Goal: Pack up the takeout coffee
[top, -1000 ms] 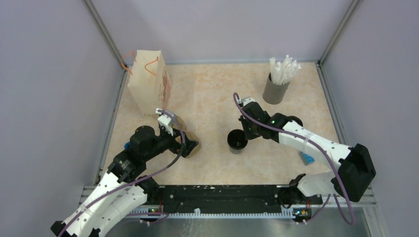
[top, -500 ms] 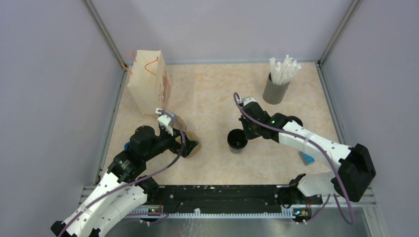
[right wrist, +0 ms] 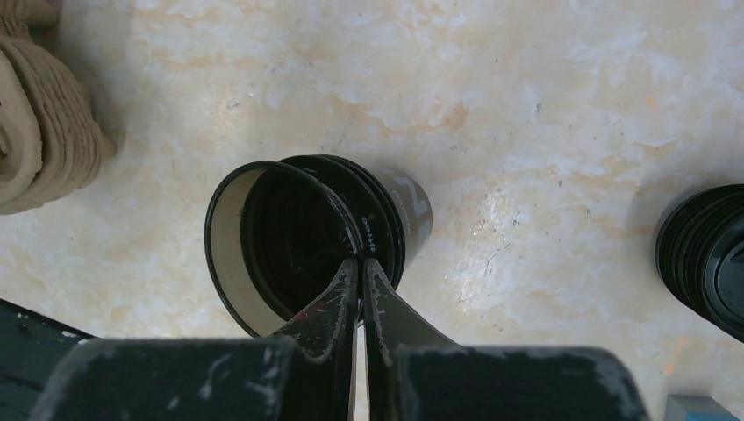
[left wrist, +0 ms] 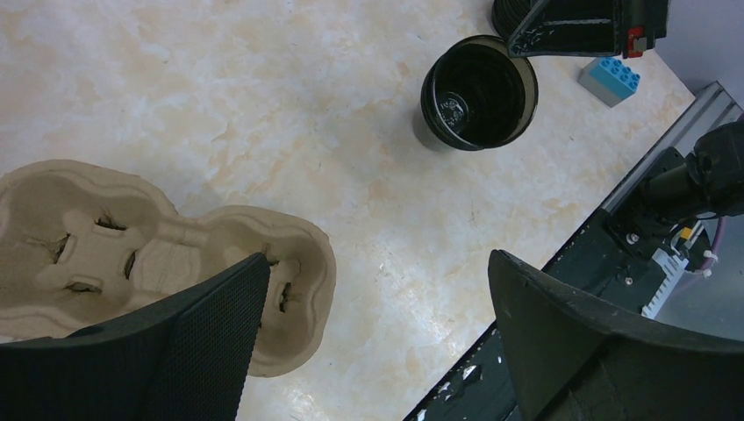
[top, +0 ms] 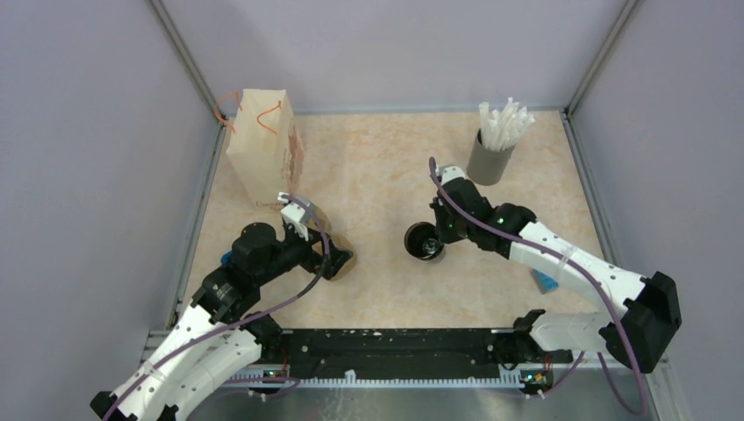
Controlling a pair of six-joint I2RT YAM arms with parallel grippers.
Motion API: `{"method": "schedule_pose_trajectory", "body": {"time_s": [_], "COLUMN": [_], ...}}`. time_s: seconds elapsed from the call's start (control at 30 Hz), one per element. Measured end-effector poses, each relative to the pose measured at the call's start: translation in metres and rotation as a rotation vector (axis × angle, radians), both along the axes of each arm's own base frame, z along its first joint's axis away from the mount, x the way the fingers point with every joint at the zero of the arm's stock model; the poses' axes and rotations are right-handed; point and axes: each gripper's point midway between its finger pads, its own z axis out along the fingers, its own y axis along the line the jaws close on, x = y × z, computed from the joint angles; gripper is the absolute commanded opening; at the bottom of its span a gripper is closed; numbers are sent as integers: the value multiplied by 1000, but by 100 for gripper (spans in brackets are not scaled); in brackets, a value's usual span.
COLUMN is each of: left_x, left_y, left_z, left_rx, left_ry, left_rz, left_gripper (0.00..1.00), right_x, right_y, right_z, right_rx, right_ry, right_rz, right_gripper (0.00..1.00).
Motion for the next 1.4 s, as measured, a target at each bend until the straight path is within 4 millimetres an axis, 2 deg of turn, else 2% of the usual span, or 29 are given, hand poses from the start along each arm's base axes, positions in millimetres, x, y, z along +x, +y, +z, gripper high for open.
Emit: {"method": "schedule_pose_trajectory", "body": {"time_s": [0.43,0.7,0.8,1.17,1.3,1.4], "left_x": [-1,0,1,4,7,10], "left_y": [-1,-3,-4,-6,-8,-10], "left_z": [0,-5,-8,-18,-18,-8], "left_rx": [-2,9,16,36,44,36], "left_ry": [2,21,31,72,85,83], "left_rz": [-9,-13,-13,-10,-10,-7], "left_gripper": [99,99,99,99,99,99], "right_x": [6,20,19,-3,-17,-27], "right_y": [4,-9,-12,-12,1,17], "right_z": [11,57,68,85,94,94], "right_rx": [49,116,134,197,270,331], "right_ry": [-22,-123,-143,-122,-91,-49], "right_rz": [-48,-112,-118,-54,26,91], "right_gripper": [0,0,0,0,0,0]}}
